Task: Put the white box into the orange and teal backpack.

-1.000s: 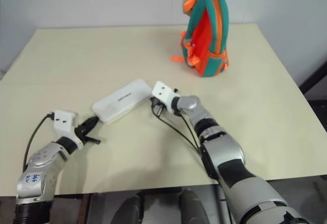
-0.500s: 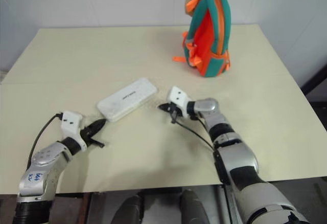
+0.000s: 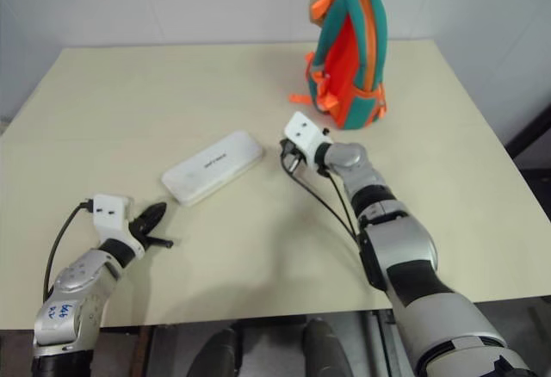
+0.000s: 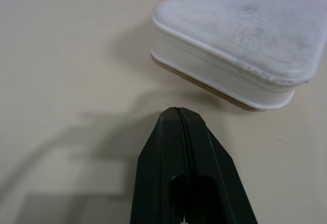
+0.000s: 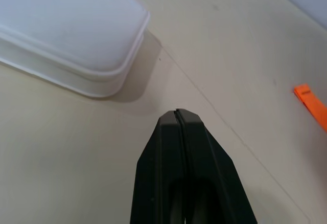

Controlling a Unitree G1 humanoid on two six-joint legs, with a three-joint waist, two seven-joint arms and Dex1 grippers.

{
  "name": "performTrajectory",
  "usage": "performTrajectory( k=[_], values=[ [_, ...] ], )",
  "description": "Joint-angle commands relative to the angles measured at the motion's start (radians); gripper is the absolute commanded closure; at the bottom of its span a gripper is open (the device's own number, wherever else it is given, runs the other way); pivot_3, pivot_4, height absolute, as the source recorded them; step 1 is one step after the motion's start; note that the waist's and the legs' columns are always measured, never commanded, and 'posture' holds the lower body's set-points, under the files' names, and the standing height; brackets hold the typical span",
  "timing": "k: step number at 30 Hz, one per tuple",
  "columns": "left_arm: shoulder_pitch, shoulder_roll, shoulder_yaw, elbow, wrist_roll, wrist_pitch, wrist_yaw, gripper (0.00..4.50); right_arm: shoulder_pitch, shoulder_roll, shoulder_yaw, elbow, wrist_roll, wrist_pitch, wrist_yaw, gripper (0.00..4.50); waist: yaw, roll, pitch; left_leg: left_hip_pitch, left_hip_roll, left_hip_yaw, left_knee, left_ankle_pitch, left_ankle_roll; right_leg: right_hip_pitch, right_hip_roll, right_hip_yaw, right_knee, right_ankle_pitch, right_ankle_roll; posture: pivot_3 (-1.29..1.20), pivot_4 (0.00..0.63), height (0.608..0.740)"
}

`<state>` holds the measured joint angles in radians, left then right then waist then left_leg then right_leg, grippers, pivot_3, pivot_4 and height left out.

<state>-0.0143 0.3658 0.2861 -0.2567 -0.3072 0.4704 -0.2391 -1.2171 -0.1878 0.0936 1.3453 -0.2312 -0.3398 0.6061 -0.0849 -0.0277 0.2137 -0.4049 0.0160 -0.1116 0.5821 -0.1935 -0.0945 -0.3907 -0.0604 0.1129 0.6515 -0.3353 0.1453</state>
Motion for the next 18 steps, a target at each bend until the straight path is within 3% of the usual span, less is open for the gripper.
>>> performTrajectory(
  k=[1, 18],
  values=[
    [-0.011, -0.019, 0.001, -0.038, 0.012, -0.002, 0.036, 4.5, -0.042, 0.037, 0.009, -0.001, -0.019, 0.026, -0.041, 4.48, -0.002, 0.0, 0.0, 0.0, 0.0, 0.0, 0.0, 0.0, 0.0, 0.0, 0.0, 0.0, 0.0, 0.0, 0.0, 0.0, 0.15, 0.74],
    [-0.086, -0.043, -0.007, -0.034, 0.032, 0.041, 0.116, 4.5, -0.033, 0.135, 0.019, 0.01, -0.069, 0.011, -0.134, 4.48, -0.002, 0.0, 0.0, 0.0, 0.0, 0.0, -0.001, 0.0, 0.0, 0.0, 0.0, 0.0, 0.0, 0.0, 0.0, 0.0, 0.15, 0.74]
  ],
)
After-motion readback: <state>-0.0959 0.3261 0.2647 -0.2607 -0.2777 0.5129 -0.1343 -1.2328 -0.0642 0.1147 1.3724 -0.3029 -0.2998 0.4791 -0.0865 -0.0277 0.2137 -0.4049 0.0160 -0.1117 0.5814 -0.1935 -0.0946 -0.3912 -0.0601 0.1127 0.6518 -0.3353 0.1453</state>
